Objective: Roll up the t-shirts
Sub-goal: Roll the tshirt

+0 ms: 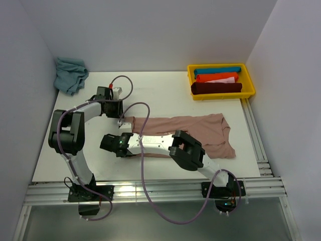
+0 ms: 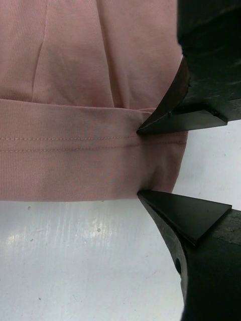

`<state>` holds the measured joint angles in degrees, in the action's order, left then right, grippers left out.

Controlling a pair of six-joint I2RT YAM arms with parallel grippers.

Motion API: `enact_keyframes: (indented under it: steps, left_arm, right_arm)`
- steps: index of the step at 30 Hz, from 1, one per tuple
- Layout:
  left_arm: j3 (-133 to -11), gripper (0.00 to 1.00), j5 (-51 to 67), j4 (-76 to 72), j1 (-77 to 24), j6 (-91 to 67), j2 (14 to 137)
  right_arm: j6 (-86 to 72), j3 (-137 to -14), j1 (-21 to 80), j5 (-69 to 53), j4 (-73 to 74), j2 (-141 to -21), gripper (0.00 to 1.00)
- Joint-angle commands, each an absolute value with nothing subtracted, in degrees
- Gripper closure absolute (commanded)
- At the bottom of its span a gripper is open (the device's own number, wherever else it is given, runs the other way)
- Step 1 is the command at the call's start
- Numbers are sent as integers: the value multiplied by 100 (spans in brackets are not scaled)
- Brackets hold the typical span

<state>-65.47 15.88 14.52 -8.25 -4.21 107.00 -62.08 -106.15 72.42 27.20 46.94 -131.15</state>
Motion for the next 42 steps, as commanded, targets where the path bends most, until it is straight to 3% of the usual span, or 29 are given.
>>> enact_keyframes:
  steps: [1,5,11,14,15,17,18,22,31,39,41,42]
  left_arm:
    - [-6302,57,870,1398,-817,-422,10934]
    - [-6328,56,975,1458,-870,-439,10890]
    - [-6329,68,1002,1547,-993,-396,10881]
    - [-6363,82,1081,1617,-1019,-352,10924]
    - [-6381,93,1090,1695,-1020,-325,10942]
    - [-6433,100,1090,1757,-1020,-299,10951]
    - [-6442,100,1072,1784,-1020,-273,10934]
    - [-6477,100,836,1994,-1020,-141,10671]
    - [-6557,100,36,2487,-984,351,9941]
    - [-6943,99,281,3005,-1011,316,9879]
    - [-7074,95,473,3207,-1028,316,9966]
    - [-7093,88,553,3269,-1028,308,9984]
  right_arm:
    - [-6284,-10758,7304,2769,4816,-13184,44]
    - [-6293,-10732,7339,2795,4738,-13157,43]
    - [-6284,-10802,7339,2575,4790,-13350,54]
    - [-6284,-10591,7339,2461,4632,-13263,66]
    - [-6275,-10539,7330,2444,4571,-13210,71]
    - [-6206,-10494,7339,2373,4465,-13175,77]
    - [-6179,-10503,7339,2347,4430,-13149,83]
    - [-6003,-10346,7339,2093,3844,-12947,90]
    - [-6038,-8949,7357,1468,1717,-11910,91]
    - [-6460,-7806,7339,1529,563,-11269,91]
    - [-6547,-7647,7321,1556,370,-11180,90]
    - [-6574,-7525,7304,1547,317,-11119,90]
